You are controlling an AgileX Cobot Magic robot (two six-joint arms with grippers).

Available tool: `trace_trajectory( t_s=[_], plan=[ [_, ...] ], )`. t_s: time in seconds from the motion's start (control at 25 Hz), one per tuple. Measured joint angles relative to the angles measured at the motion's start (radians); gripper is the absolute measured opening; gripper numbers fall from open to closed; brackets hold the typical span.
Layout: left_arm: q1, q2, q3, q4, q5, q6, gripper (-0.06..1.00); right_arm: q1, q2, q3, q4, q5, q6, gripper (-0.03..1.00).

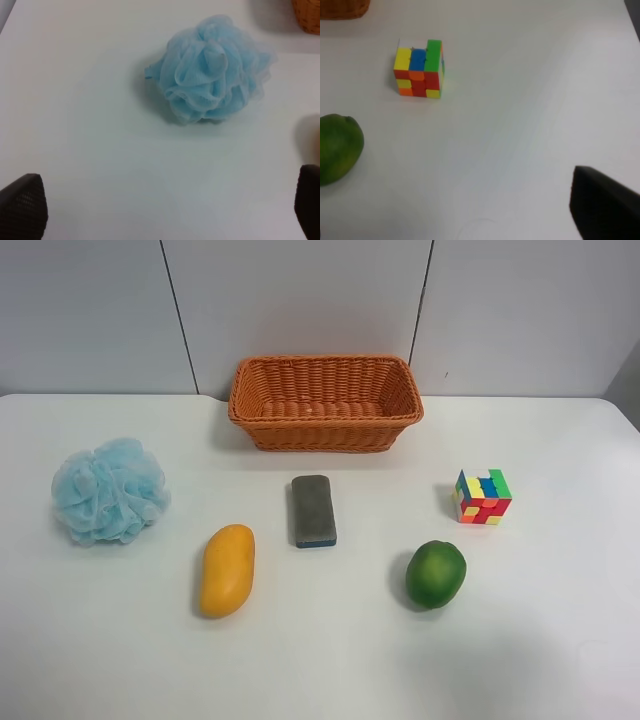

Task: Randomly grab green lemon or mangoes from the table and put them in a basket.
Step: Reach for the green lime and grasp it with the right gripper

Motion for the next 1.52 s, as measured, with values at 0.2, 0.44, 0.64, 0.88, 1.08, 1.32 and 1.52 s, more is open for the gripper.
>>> trace_trajectory(
  t_s=[0.2,0.44,0.64,0.88,1.08,1.32,1.52],
  plan=[
    [0.0,0.0,0.0,0.0,0.0,0.0,0.99,0.0,0.0,0.0,0.0,0.0,0.0,0.99],
    [0.0,0.0,0.0,0.0,0.0,0.0,0.99,0.0,0.0,0.0,0.0,0.0,0.0,0.99],
    [0.0,0.0,0.0,0.0,0.0,0.0,0.99,0.0,0.0,0.0,0.0,0.0,0.0,0.99],
    [0.0,0.0,0.0,0.0,0.0,0.0,0.99,0.0,0.0,0.0,0.0,0.0,0.0,0.99],
    [0.0,0.0,0.0,0.0,0.0,0.0,0.99,0.0,0.0,0.0,0.0,0.0,0.0,0.99],
    [0.0,0.0,0.0,0.0,0.0,0.0,0.99,0.0,0.0,0.0,0.0,0.0,0.0,0.99],
    [0.0,0.0,0.0,0.0,0.0,0.0,0.99,0.0,0.0,0.0,0.0,0.0,0.0,0.99]
  ],
)
